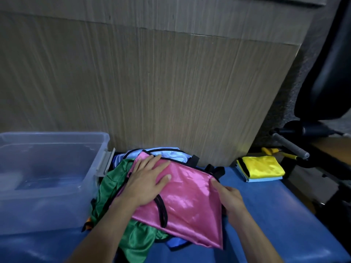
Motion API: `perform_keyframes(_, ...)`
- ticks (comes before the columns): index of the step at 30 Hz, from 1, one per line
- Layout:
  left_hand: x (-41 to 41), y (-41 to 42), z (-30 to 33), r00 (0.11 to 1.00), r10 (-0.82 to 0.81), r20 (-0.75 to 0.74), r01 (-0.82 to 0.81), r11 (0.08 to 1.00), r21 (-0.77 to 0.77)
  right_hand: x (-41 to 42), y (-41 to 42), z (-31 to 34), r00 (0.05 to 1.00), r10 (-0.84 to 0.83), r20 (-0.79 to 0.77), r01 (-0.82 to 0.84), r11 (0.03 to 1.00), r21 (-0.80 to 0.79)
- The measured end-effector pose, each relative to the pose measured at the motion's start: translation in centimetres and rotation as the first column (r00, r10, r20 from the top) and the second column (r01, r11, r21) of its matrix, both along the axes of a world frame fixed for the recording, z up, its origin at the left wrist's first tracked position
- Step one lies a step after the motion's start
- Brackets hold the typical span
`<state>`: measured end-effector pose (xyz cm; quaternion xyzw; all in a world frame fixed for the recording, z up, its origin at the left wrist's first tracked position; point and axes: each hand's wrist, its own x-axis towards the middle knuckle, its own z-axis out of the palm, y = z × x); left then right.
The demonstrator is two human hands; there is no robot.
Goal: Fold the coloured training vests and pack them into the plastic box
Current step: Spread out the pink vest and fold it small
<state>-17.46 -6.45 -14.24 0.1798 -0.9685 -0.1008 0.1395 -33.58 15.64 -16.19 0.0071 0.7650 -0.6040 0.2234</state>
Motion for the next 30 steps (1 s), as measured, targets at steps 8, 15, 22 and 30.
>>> perform_keyframes(8,0.0,-0.1,-0.5,0.999,0.010,-0.043,-0.008,0.999,0.036,-0.9,-0.8,0.2,0.999,-0.018,0.050,0.022,0.996,-0.085)
perform_keyframes(15,0.0,-0.4,-0.7,0.998,0.006,-0.057,-0.001,0.995,0.096,-2.4,-0.7,-0.3,0.998,0.009,-0.066,-0.020,0.984,-0.176)
perform_keyframes(22,-0.3,-0.9,-1.3,0.997,-0.007,-0.077,0.015,0.995,0.103,-3.4,-0.5,-1.2,0.985,0.038,-0.167,-0.054,0.994,-0.093)
perform_keyframes(30,-0.4,-0.9,-1.2,0.997,0.000,-0.082,0.009,0.993,0.114,-3.8,-1.2,-2.1,0.965,0.058,-0.256,-0.093,0.987,-0.128)
